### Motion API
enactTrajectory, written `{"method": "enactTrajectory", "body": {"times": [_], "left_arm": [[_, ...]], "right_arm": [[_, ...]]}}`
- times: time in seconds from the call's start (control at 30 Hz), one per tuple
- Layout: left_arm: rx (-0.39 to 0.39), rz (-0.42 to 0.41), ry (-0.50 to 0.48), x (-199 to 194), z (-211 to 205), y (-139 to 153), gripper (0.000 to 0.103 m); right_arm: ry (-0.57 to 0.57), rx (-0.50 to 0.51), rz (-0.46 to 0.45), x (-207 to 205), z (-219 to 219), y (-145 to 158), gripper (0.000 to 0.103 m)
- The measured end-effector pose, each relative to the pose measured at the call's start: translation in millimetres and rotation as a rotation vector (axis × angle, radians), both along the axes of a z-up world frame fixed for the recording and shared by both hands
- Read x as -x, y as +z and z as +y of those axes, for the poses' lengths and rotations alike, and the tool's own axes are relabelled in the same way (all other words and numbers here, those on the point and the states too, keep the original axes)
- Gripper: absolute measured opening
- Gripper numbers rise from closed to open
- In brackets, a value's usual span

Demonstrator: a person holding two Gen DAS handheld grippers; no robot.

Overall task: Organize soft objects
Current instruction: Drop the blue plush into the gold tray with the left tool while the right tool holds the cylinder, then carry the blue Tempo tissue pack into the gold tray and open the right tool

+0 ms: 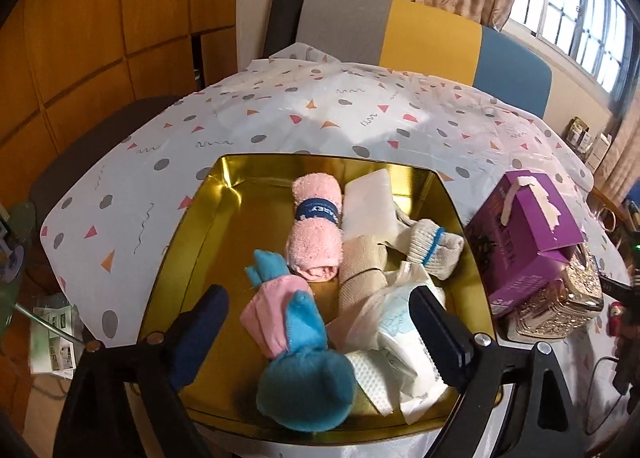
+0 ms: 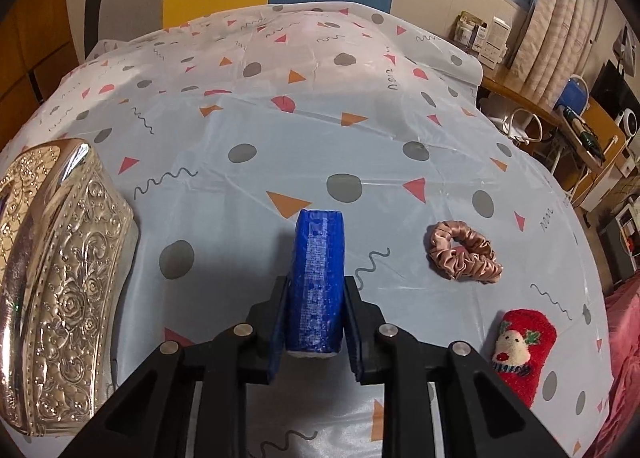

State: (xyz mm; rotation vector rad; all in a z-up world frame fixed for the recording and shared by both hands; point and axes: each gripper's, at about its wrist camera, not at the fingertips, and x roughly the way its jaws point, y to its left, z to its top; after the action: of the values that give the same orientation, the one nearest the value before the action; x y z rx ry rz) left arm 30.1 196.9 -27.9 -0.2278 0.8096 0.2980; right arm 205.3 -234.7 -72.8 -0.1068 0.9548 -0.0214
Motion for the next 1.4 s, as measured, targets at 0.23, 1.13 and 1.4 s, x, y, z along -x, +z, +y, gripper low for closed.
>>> {"method": "enactTrajectory", "body": {"times": [0.23, 1.13, 1.4], "left_arm": [[-0.014, 0.0, -0.017, 7.1, -11.3, 1.1, 0.092], [0.033, -0.015, -0.036, 20.6, 2.1, -6.2, 0.095], [0.05, -0.033, 0.067, 33.4, 39.9, -6.2, 0.095]], "right_arm": [[-0.015, 0.006, 0.003, -1.1, -3.5, -0.9, 0.024], [0.151, -0.245, -0.244, 18.0, 73.1, 142.1, 0.024], [0.482, -0.316, -0.285, 60.1, 204.1, 189.4, 0.024]]}}
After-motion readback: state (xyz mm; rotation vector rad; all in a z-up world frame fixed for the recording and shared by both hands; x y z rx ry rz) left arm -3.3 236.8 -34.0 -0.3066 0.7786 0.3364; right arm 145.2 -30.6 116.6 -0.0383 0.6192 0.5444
